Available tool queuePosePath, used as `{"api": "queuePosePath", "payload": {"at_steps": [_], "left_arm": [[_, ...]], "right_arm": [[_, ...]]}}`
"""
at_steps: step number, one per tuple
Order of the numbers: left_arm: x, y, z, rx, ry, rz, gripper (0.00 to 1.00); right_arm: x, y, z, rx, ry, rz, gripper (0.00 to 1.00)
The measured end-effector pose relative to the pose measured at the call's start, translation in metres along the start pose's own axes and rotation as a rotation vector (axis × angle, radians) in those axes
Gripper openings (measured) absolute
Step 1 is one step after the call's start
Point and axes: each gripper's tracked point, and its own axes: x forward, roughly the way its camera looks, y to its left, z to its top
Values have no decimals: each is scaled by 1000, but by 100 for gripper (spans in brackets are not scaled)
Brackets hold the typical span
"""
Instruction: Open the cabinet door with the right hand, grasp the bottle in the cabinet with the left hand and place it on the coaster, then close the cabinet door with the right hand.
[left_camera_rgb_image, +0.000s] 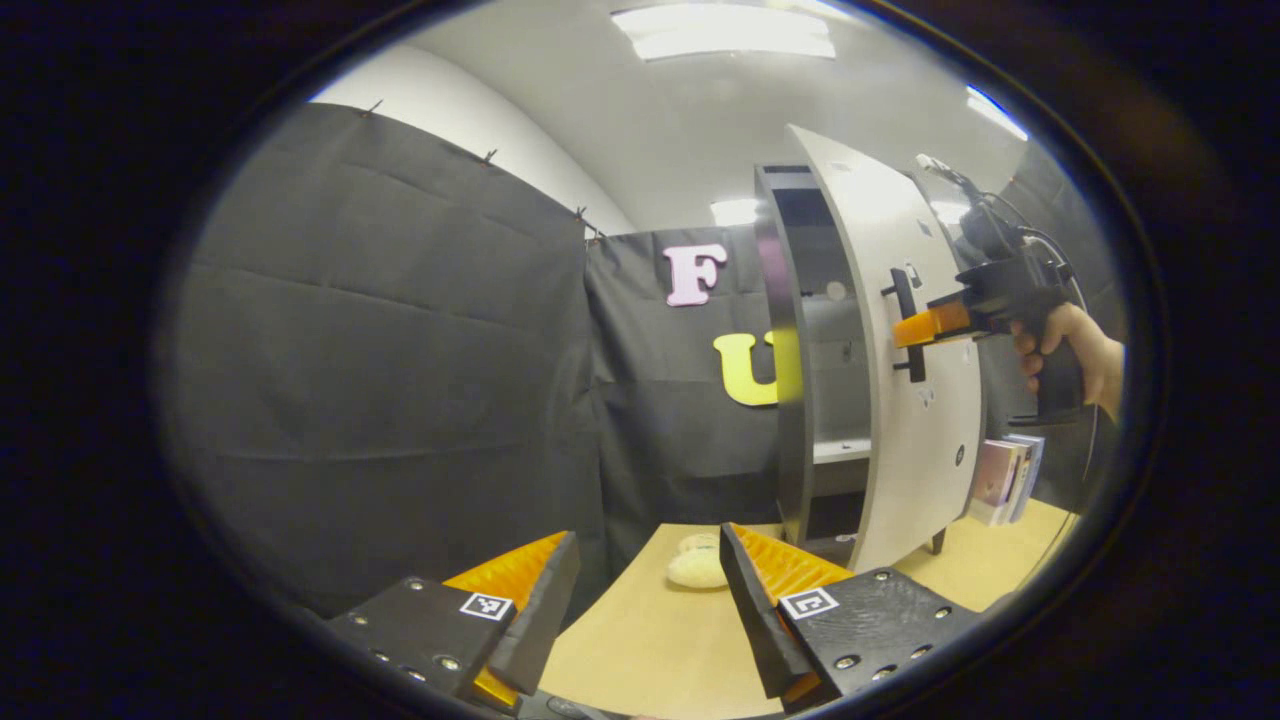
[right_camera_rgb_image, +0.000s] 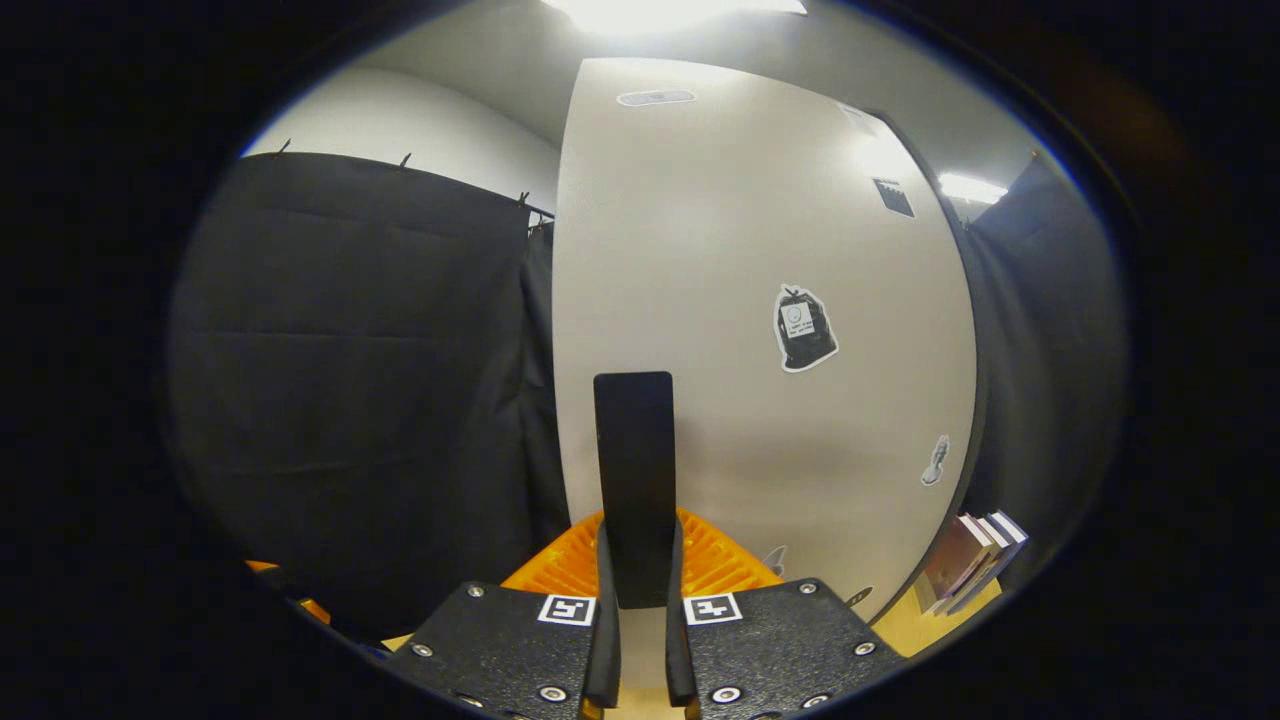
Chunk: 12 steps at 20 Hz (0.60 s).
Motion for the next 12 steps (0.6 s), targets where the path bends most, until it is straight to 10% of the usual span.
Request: {"api": "queuePosePath", "payload": {"at_steps": [12], "left_arm": [[11,-58,9,-21,0,-100,86]], "right_arm": [[-87,-37,-2,11,12,-9,18]]}}
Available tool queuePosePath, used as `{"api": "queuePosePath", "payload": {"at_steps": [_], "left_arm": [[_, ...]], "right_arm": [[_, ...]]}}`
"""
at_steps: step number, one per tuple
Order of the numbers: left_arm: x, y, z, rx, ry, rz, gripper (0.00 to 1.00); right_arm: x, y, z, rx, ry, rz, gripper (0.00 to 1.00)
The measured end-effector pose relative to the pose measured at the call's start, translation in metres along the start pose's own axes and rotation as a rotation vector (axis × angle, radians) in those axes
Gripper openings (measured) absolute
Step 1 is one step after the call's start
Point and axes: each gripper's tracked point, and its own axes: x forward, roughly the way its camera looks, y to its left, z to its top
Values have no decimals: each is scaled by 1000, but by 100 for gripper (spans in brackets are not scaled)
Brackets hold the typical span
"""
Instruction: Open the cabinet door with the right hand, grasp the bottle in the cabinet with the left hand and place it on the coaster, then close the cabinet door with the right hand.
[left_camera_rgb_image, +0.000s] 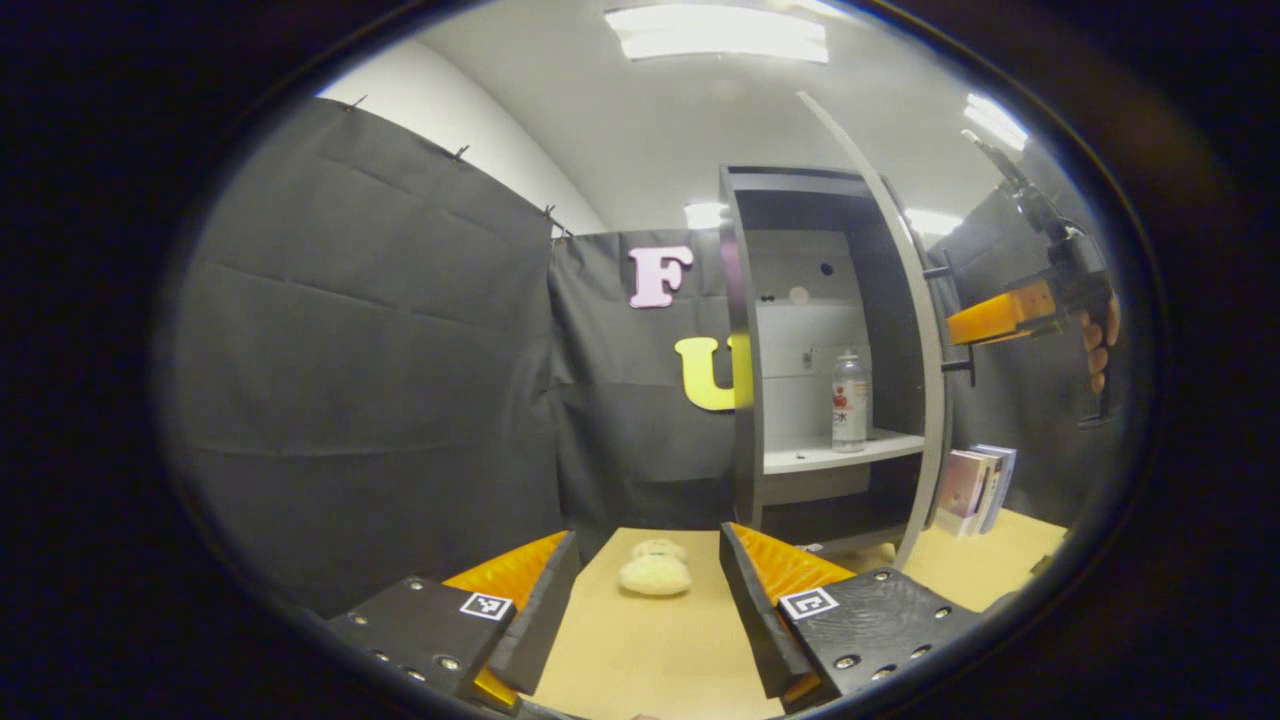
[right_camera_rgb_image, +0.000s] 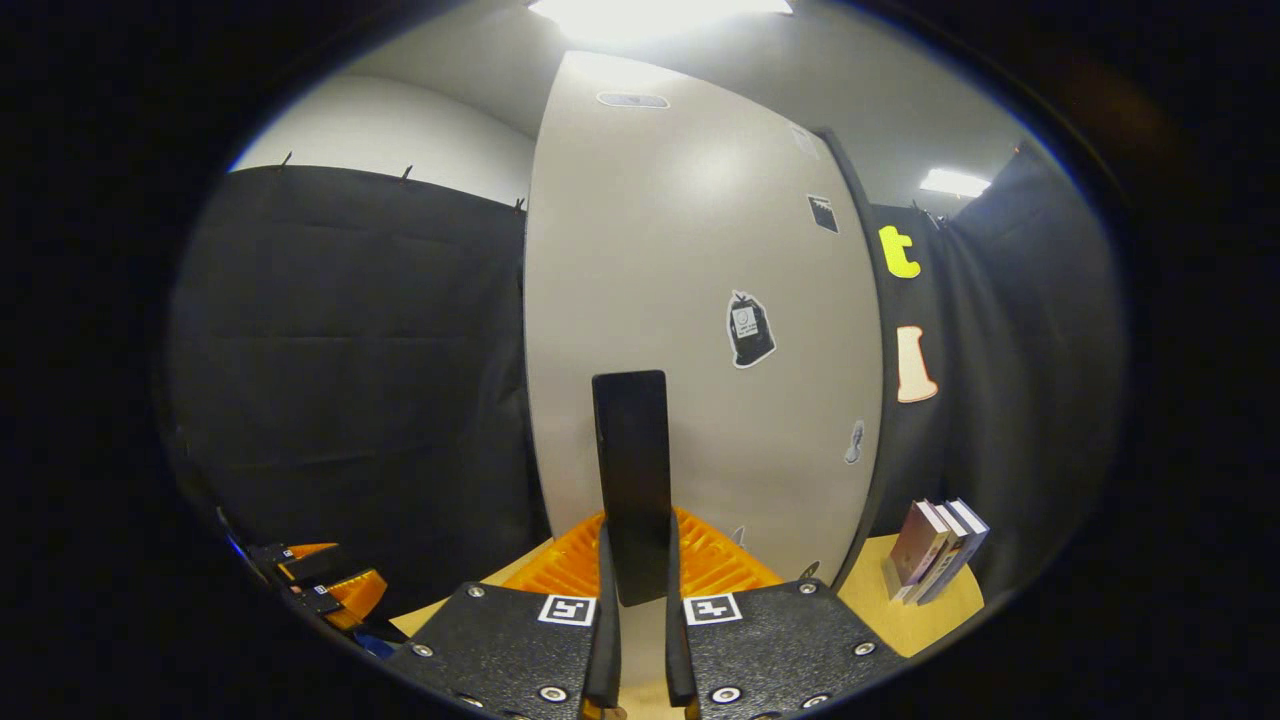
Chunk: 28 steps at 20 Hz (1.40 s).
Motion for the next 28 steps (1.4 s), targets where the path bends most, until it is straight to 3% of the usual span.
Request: {"api": "queuePosePath", "payload": {"at_steps": [8,21,22,24,28], "left_arm": [[-1,-72,-1,-28,23,-97,86],[5,-166,7,-78,36,-217,86],[7,-170,8,-76,34,-221,81],[11,-177,11,-69,28,-227,86],[36,-202,21,-68,22,-256,86]], "right_arm": [[-50,-42,-1,20,11,-49,17],[-106,-143,3,-25,9,-261,8],[-109,-150,4,-23,6,-276,8],[-114,-166,5,-14,1,-308,8],[-116,-164,6,33,-24,-251,5]]}}
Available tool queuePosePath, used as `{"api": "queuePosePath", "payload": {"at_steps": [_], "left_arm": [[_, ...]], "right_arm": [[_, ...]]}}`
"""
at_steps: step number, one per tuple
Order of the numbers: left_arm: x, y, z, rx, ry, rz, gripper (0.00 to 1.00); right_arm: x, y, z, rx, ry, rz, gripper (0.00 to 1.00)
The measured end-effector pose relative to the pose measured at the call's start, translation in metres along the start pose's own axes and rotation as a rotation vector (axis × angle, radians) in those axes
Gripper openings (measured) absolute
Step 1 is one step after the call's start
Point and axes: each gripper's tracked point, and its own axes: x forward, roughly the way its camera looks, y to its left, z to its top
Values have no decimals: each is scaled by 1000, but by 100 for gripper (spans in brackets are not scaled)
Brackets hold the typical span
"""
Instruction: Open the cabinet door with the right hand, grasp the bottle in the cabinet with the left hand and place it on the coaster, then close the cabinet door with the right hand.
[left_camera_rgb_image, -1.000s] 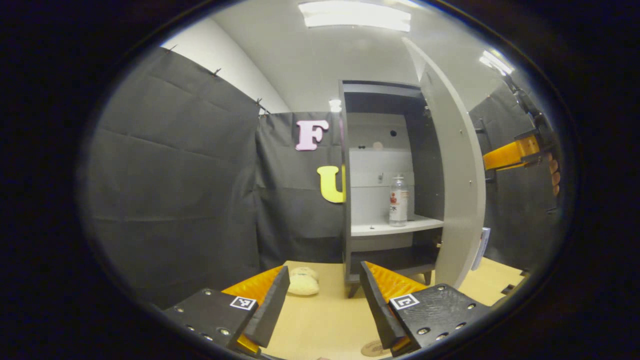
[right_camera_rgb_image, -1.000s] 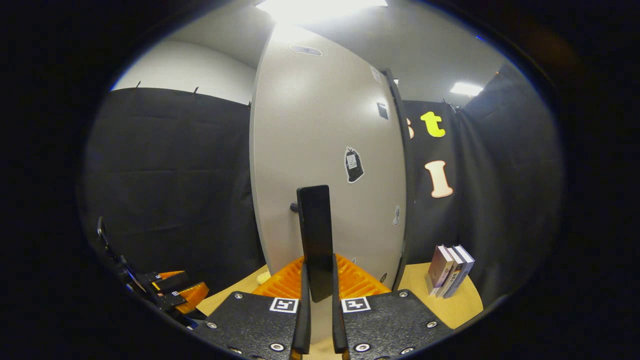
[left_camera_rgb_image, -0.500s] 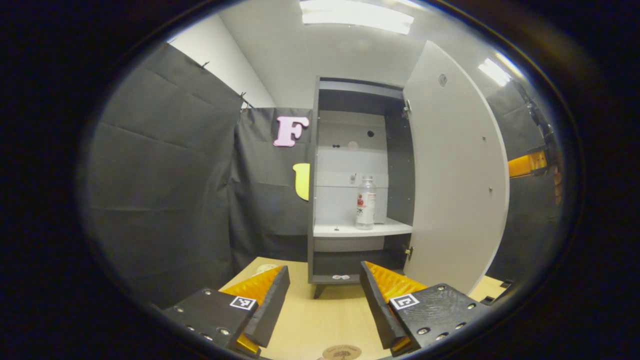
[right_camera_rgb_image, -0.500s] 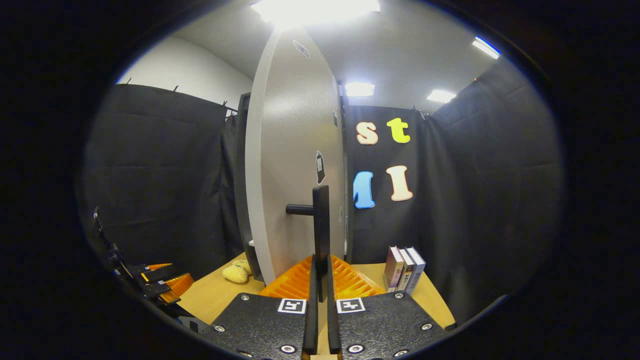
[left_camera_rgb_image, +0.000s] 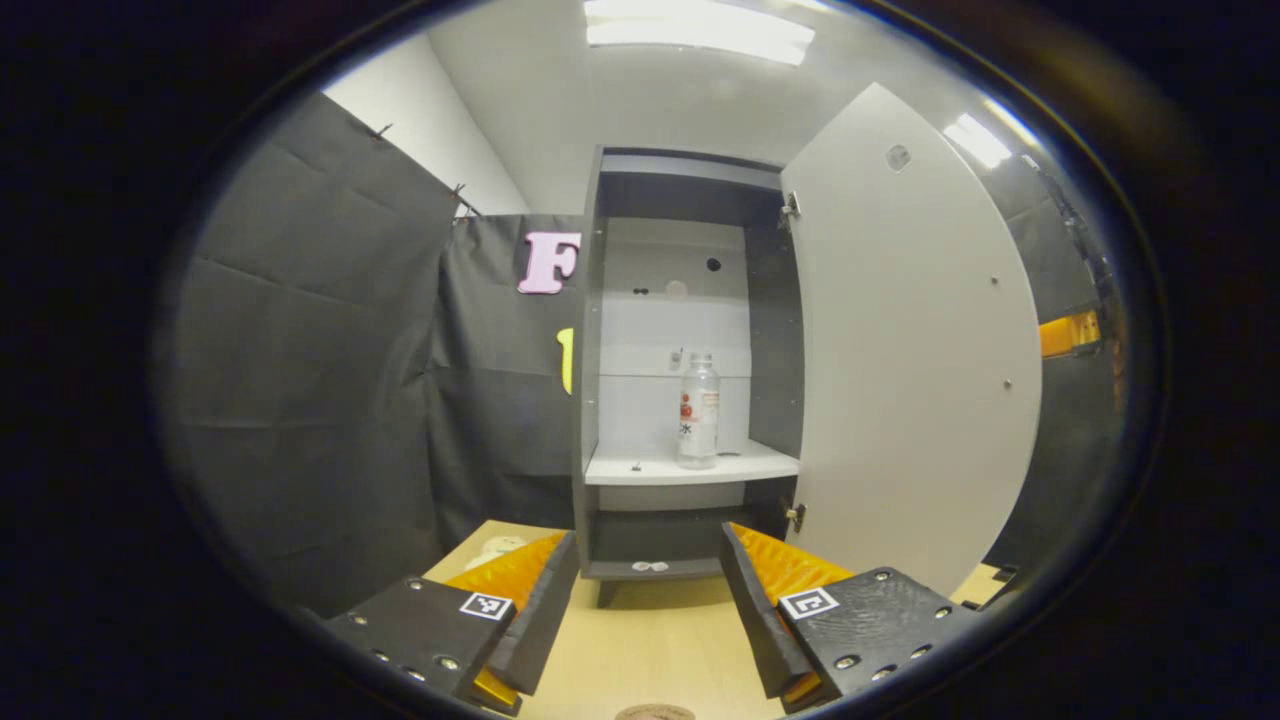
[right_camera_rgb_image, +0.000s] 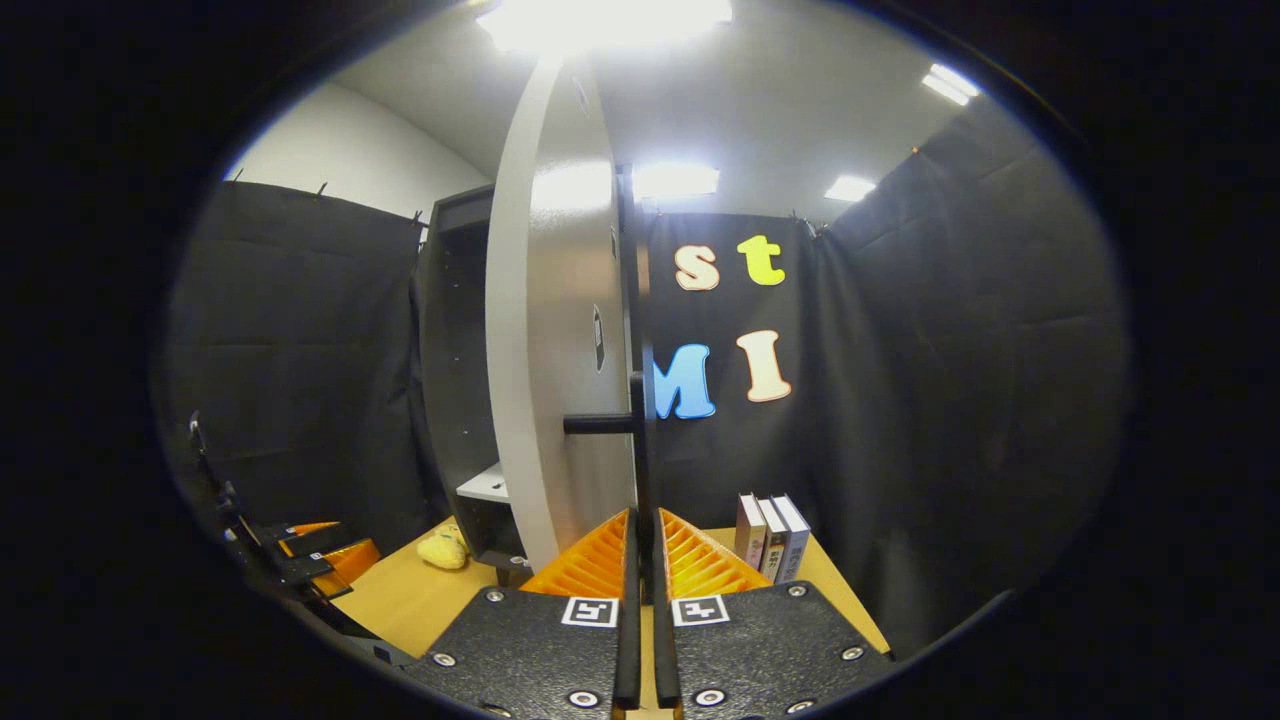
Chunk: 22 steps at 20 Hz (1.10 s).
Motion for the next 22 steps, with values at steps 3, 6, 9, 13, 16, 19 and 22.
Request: {"api": "queuePosePath", "payload": {"at_steps": [3,6,9,13,16,19,22], "left_arm": [[33,-16,14,13,-26,-26,81],[62,-30,27,9,-49,-46,86],[100,-45,36,-2,-57,-68,86],[147,-63,44,5,-52,-101,86],[191,-69,44,-6,-46,-114,86],[239,-72,34,-3,-27,-106,81],[285,-71,36,46,-46,-88,81]], "right_arm": [[-13,-9,5,3,-41,10,8],[-36,-30,6,-21,-70,-23,35],[-51,-61,10,-94,-144,-117,85],[-58,-89,-13,-110,-117,-196,95],[-61,-111,-29,-86,-86,-251,95],[-58,-127,-42,-62,-53,-281,95],[-57,-144,-50,-59,-30,-316,95]]}}
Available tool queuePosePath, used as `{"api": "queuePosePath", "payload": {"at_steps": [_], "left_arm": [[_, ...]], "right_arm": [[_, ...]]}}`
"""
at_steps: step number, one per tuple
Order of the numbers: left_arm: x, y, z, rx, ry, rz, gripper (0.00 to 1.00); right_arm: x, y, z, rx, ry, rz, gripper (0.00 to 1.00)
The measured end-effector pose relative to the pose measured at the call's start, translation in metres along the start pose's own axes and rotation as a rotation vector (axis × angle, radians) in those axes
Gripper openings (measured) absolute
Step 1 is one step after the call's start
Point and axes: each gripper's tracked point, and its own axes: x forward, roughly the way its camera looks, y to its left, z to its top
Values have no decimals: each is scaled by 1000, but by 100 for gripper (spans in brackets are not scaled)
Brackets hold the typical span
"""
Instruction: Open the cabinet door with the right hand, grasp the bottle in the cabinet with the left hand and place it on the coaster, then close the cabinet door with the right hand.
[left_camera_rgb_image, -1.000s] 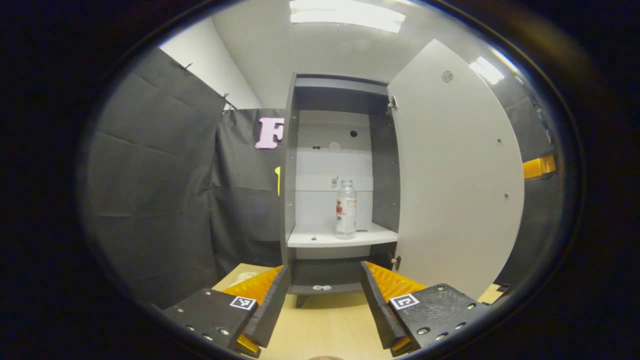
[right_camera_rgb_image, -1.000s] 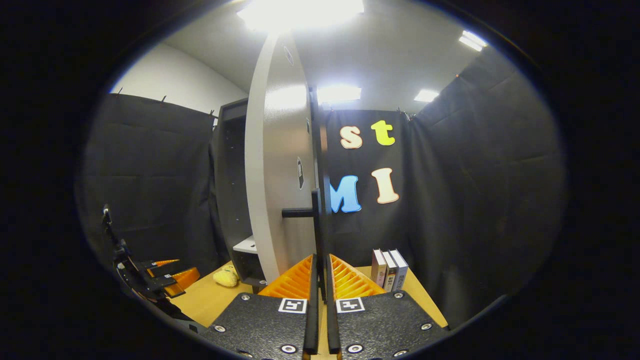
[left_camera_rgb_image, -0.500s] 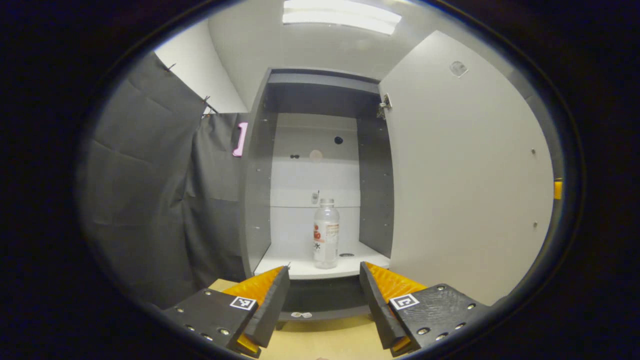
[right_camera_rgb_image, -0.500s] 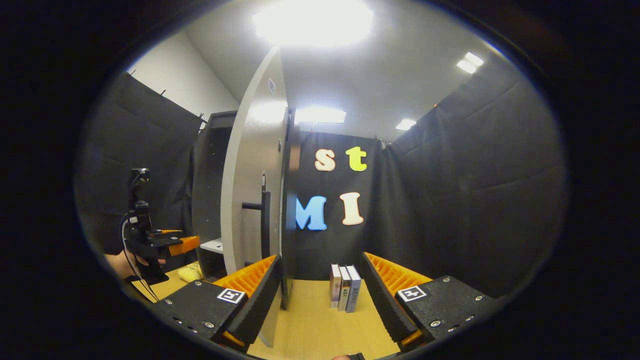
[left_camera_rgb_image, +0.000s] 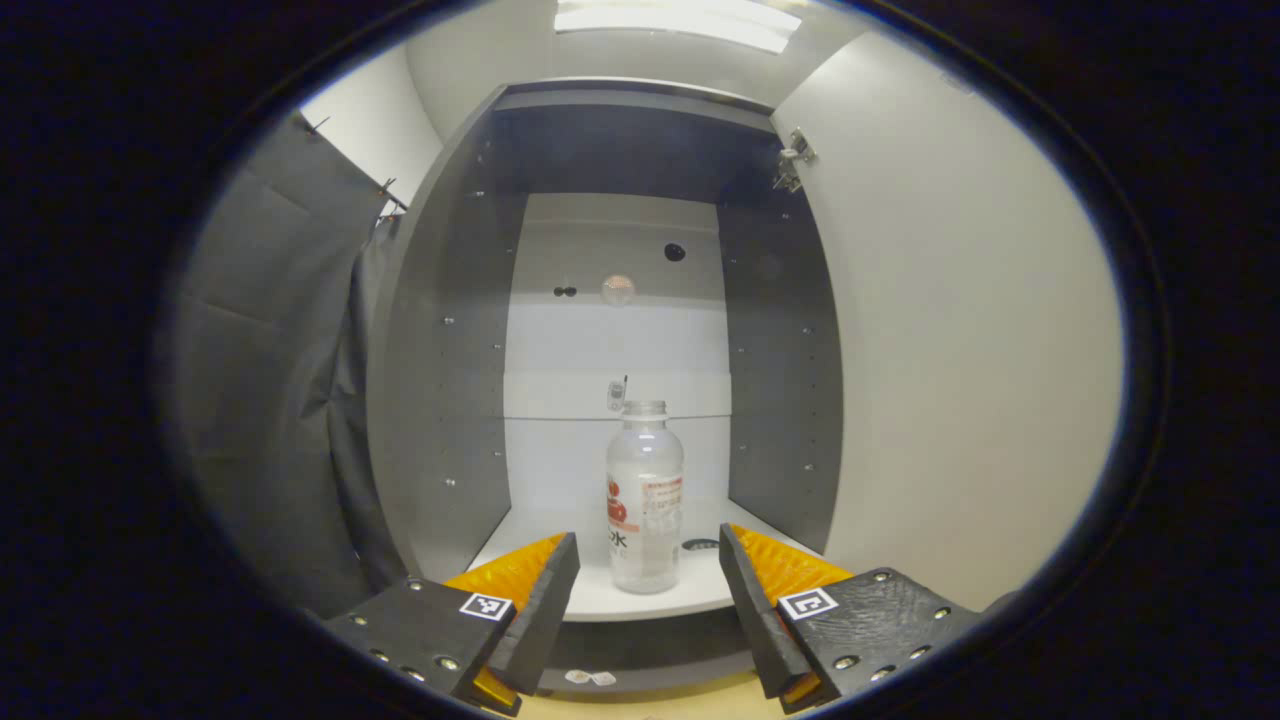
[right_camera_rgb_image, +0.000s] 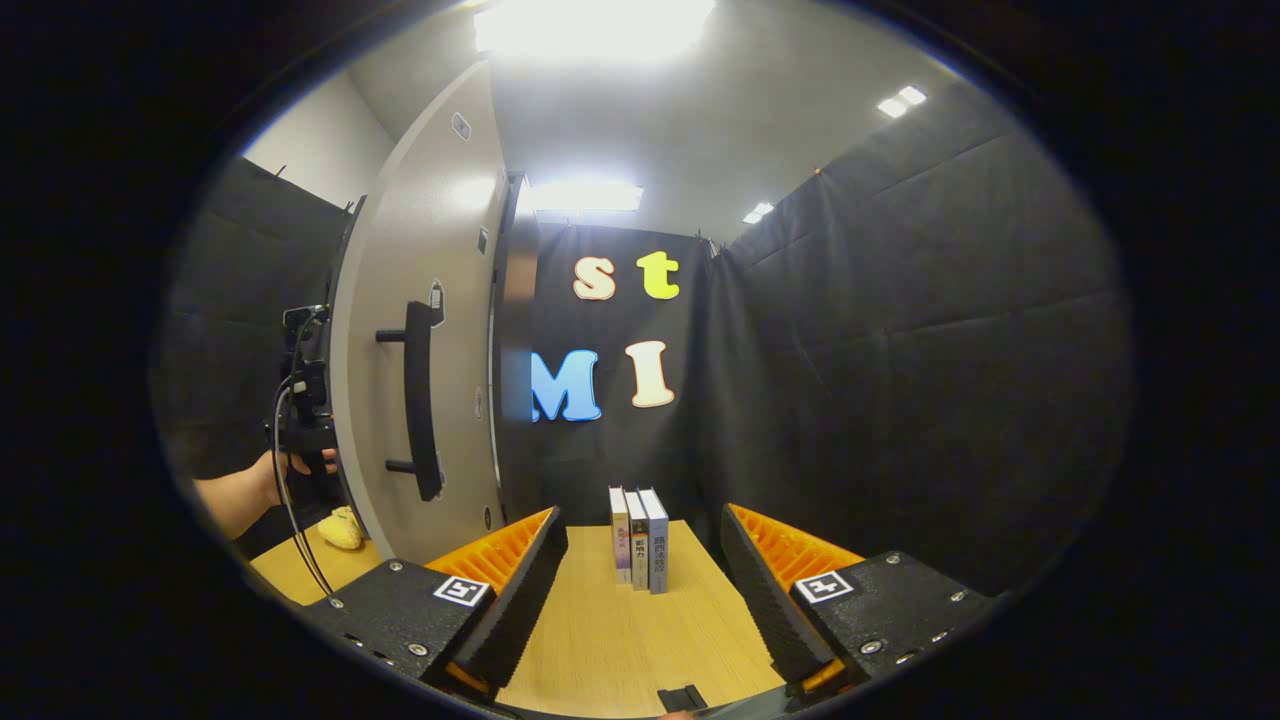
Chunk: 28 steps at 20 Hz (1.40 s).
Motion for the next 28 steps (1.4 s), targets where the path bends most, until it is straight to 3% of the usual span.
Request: {"api": "queuePosePath", "payload": {"at_steps": [2,8,10,12,13,16,19,20,28], "left_arm": [[23,-2,-7,21,4,0,85],[69,2,-18,-31,43,0,77],[80,3,-18,-17,50,2,85],[90,4,-17,-2,54,10,81],[93,4,-17,4,58,13,85],[102,10,-19,23,58,35,81],[102,13,-20,31,64,51,85],[100,13,-20,24,67,50,68],[53,1,13,3,9,34,68]], "right_arm": [[3,-5,-4,6,11,-14,95],[5,-12,-18,-10,39,-33,95],[7,-17,-21,-16,47,-47,95],[7,-22,-27,-19,60,-59,95],[8,-23,-29,-15,65,-60,95],[7,-25,-32,5,69,-59,95],[6,-29,-34,-7,70,-61,95],[5,-30,-33,-13,67,-60,95],[7,-30,-31,-13,32,1,95]]}}
